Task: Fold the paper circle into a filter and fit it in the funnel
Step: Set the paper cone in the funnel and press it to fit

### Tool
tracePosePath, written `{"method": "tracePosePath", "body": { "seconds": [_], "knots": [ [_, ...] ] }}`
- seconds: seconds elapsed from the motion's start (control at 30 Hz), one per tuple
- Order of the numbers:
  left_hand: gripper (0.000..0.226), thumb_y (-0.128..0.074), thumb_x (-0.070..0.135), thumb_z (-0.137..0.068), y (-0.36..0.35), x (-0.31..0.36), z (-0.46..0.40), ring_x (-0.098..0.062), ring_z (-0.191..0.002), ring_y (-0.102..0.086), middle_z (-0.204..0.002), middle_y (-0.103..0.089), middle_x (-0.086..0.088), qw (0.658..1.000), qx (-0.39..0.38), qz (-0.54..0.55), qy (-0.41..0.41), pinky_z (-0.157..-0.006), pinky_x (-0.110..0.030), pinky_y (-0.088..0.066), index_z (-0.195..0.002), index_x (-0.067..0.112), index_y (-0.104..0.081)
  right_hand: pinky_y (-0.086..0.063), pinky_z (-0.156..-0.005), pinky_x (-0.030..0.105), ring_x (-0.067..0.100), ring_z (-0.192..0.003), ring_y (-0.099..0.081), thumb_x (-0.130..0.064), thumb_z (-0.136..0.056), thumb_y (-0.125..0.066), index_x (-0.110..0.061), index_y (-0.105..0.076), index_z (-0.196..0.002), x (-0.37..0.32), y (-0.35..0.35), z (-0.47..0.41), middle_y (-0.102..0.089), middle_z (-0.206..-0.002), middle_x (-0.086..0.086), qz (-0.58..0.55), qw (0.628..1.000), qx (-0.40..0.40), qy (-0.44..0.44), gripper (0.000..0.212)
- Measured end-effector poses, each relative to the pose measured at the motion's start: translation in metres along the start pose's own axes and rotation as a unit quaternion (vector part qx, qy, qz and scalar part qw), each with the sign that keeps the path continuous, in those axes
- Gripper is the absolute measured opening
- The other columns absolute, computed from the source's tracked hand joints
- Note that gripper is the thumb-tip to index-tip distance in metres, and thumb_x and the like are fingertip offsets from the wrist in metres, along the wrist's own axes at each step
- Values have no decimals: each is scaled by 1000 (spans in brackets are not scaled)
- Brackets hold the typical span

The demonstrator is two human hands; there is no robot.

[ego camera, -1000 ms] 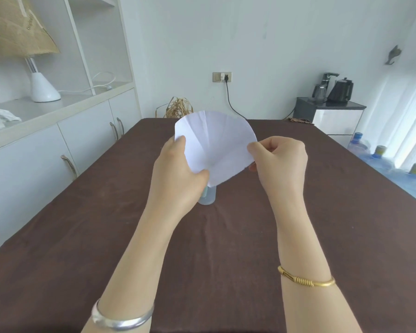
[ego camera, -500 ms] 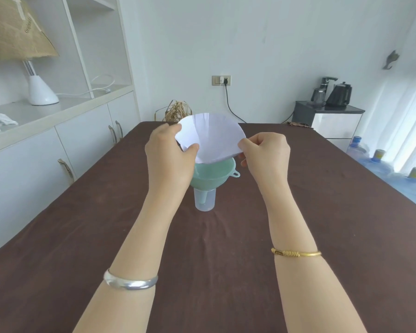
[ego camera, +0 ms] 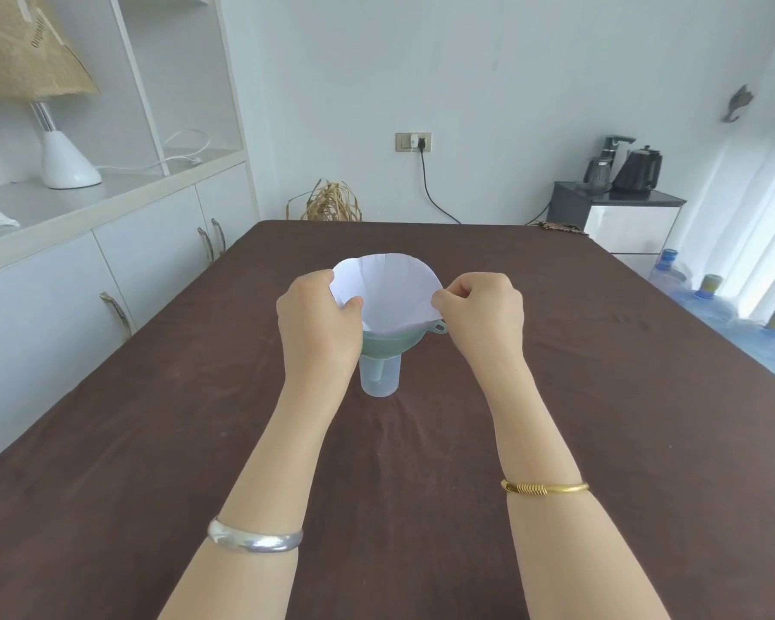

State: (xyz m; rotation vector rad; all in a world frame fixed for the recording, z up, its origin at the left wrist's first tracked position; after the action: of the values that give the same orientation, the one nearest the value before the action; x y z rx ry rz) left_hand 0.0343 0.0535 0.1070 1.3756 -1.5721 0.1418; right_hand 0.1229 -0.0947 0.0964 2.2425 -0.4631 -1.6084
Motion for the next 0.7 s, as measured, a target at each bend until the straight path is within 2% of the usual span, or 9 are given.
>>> {"method": "tracePosePath", "body": {
  "seconds": [0.07,0.17,0.23,0.33,0.43,0.57,0.7],
  "knots": [
    [16,-63,5,-82,-2,-3,1,-27,-85,-53,-88,-60,-9,1000,2,-5,5,-66,-20,-27,-97,7,-64,-27,-48,23,23,-56,-34,-7,-69,-50,-11,-45,-51,2,-2,0,-44,-56,7,12,1000,-2,-1,19],
    [28,-63,3,-82,-4,-5,3,-31,-97,-56,-104,-65,-17,1000,7,-20,4,-64,-15,-22,-109,-3,-61,-28,-47,23,24,-56,-36,-8,-69,-50,-9,-50,-56,4,-4,-1,-49,-59,8,30,999,-1,-9,14],
    [33,-63,3,-83,-5,-6,3,-30,-105,-55,-116,-62,-17,1000,8,-28,3,-73,-18,-28,-115,-2,-58,-32,-50,24,25,-56,-39,-8,-70,-50,-2,-57,-63,5,-5,-1,-55,-61,10,38,999,1,-11,12],
    [41,-62,3,-83,-7,-7,3,-30,-116,-52,-128,-57,-15,999,1,-37,6,-91,-26,-35,-124,0,-54,-32,-49,24,25,-56,-40,-9,-71,-50,0,-61,-69,6,-6,-1,-59,-64,11,55,998,7,-5,14],
    [44,-62,2,-84,-10,-8,2,-31,-119,-50,-132,-54,-15,999,-9,-43,11,-97,-32,-36,-126,0,-51,-29,-47,23,25,-56,-38,-9,-72,-51,0,-61,-70,6,-7,-3,-52,-62,7,92,996,19,6,13],
    [44,-59,0,-84,-12,-8,2,-29,-123,-46,-134,-52,-14,998,-14,-55,8,-98,-31,-34,-127,0,-50,-28,-48,24,25,-58,-38,-8,-73,-51,-3,-58,-70,7,-9,-3,-51,-64,6,127,991,27,20,9],
    [45,-55,-3,-84,-12,-9,1,-29,-124,-44,-135,-50,-14,998,-23,-66,7,-96,-28,-31,-128,0,-49,-33,-48,24,25,-71,-52,-11,-77,-55,-12,-61,-91,8,-10,-3,-62,-80,3,113,993,15,16,15]
  ]
}}
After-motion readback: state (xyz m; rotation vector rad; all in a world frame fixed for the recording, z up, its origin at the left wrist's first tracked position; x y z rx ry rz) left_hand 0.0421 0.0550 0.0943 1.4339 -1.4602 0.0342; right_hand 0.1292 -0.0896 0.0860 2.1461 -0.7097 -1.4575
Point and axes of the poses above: each hand's wrist, its own z-axis away from the middle knuckle, its own y-axis out of the back of the hand, x = y × z, the point moved 5 cm from there along -z, towards the middle knuckle
